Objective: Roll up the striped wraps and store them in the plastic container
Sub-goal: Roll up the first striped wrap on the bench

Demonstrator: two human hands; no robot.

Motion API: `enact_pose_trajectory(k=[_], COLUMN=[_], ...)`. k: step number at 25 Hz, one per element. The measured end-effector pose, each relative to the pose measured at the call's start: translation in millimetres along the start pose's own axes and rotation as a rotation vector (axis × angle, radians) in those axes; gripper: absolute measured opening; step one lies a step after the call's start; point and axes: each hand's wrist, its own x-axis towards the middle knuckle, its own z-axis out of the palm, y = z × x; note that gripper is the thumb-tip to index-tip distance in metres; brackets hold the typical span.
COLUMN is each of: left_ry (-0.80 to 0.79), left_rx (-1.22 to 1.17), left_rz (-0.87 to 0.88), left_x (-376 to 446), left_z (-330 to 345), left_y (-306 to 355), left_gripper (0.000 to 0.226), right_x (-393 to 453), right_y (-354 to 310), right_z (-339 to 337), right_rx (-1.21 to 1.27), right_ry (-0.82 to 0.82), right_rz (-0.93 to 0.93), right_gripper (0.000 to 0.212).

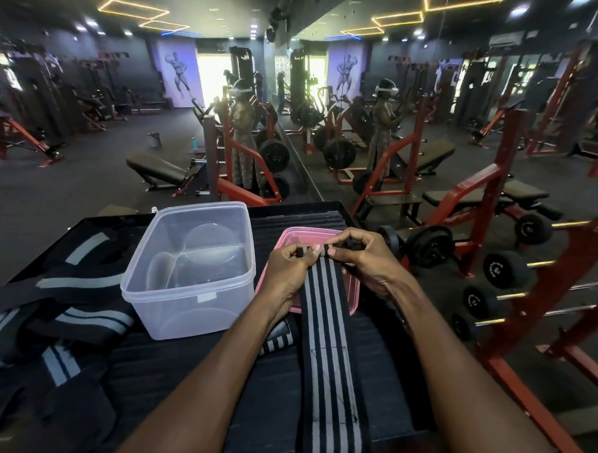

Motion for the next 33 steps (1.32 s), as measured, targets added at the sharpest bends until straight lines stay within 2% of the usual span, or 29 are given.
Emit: enact_pose_trajectory(k=[6,9,11,15,19,22,25,29,33], left_ry=[0.039,0.016,0.031,0.053,0.025,-0.024,0.003,0.017,0.01], left_rx=[0.041,-0.047,-0.055,0.024,0.041,0.018,0.001,-0.004,-0.032], left_rz=[0.099,0.036,-0.001,0.032,0.065,0.055,0.091,0.103,0.022], left_x=[0.2,-0.1,0.6,1.7,2.7,0.7,1.4,3.6,7.3], left_z=[-1.6,-1.1,-0.1,-0.9,-3.6,-3.7,-4.0,-4.8,-5.5], left_y=[-2.3,-1.8,-2.4,-6.7,-7.7,-6.8,-7.2,-7.2,-12.1], left_gripper=[0.019,0.015,0.014,0.008,0.004,0.02,0.009,0.016,0.01], right_x=[-0.8,-1.5,-0.4,-1.4,-2.9,-2.8,-2.0,-2.2,-0.2], right_y=[1.6,2.2,3.2,5.0,4.6,2.2,3.4,6.8,11.1], right_z=[0.2,1.1,0.0,0.4,0.3,1.4,0.5,0.6,0.1], right_rx=[0.033,0.015,0.006,0.011,-0.057,-0.031,0.005,0.046,0.062], right_ry=[-0.051,-0.016,-0.003,-0.042,-0.037,0.014,-0.013,-0.018,-0.017], right_rz=[0.126,0.072,0.035,0.117,0.076,0.062,0.088,0.097,0.05], right_gripper=[0.004,0.001,0.01,0.02,0.013,0.006,0.008,0.002,0.011])
